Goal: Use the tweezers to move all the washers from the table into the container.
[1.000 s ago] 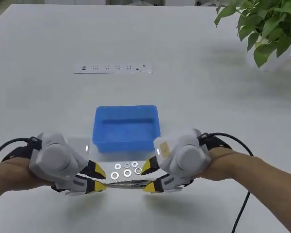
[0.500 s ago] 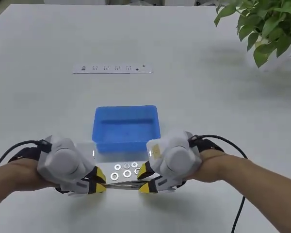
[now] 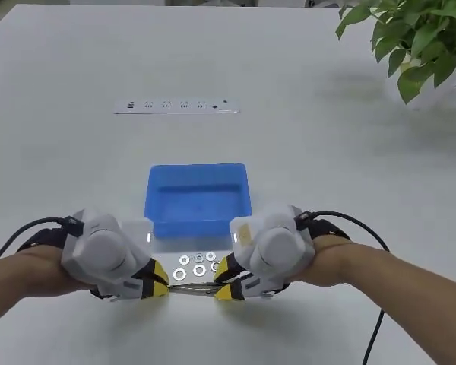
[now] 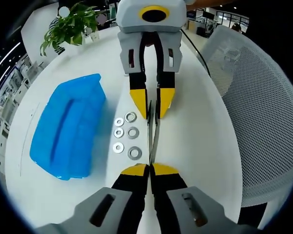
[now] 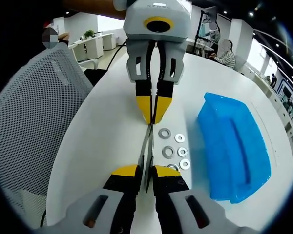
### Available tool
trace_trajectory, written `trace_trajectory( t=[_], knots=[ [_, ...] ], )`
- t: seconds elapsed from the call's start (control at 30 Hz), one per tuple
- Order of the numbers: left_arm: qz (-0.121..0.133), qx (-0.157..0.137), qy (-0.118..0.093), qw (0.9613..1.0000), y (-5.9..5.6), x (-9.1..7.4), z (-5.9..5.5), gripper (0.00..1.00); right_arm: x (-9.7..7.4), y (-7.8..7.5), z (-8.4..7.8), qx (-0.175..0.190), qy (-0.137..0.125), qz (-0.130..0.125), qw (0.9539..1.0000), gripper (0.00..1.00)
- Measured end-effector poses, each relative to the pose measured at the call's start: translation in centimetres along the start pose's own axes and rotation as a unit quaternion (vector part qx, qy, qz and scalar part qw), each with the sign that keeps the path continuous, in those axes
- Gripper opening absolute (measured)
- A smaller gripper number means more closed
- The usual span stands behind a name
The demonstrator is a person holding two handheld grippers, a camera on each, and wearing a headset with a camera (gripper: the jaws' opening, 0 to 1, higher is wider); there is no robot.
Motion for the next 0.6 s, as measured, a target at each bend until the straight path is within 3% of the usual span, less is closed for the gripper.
trace_trajectory(
  t=[0.2,0.6],
  knots=[
    [-0.007,-0.001,0.003,1.0000,-0.3,-0.2,0.2,0.06,0.0,-0.1,0.1,0.002,0.000,-0.003,1.0000,0.13],
    [-0.001,0.006,0.000,1.0000,0.0,-1.2,1.9,0.06,0.0,-0.1,0.1,0.003,0.000,-0.008,1.0000,0.14]
  ],
)
Point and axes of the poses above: the centre of the closed fingertips' face, and the gripper's own axes: x roughly forward along the fingers, y roughly to its left, z roughly out of its top, the point moved 3 cm from there along -x, roughly backward along the fingers, and after that the axes turned 15 degrees about -y, right-handed, at the moved point
